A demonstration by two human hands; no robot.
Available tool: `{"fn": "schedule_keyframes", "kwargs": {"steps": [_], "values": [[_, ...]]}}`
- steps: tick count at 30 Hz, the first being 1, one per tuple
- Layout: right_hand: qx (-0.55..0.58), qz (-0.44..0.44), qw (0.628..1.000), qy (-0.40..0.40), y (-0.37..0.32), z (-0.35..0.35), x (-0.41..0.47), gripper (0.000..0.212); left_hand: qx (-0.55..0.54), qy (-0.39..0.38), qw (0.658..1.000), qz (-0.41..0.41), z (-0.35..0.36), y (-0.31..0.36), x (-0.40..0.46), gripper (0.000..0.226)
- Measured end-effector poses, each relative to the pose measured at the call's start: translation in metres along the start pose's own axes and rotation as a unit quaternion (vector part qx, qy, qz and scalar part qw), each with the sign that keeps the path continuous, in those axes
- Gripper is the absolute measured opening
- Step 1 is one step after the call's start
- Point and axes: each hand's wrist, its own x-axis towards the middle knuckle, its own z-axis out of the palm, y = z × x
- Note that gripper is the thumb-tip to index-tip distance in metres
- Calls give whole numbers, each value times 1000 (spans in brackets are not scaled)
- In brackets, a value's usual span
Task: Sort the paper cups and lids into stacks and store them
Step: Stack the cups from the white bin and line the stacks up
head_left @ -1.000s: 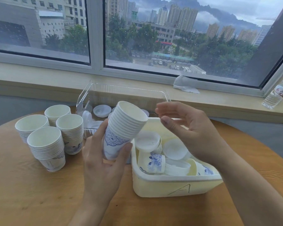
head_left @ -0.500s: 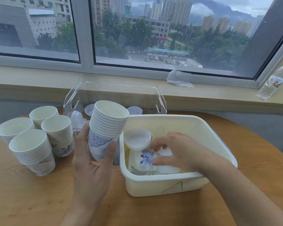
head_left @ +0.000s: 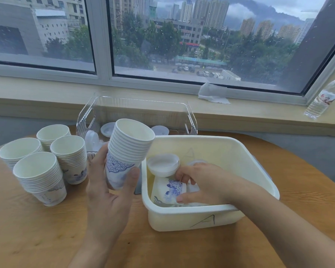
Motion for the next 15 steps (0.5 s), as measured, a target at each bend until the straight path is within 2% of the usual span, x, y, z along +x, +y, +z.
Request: {"fn": "schedule_keyframes", "kwargs": {"steps": [4,8,15], "values": [[27,-3,999,36,-2,2,-3,45,-4,-2,1000,-1,0,1,0,56],[111,-7,990,87,-2,-1,-8,30,-8,-2,1000,-1,-1,1,1,55],[341,-36,924,169,1,-8,-16,29,-11,0,1000,-4,-1,4,1,55]]}}
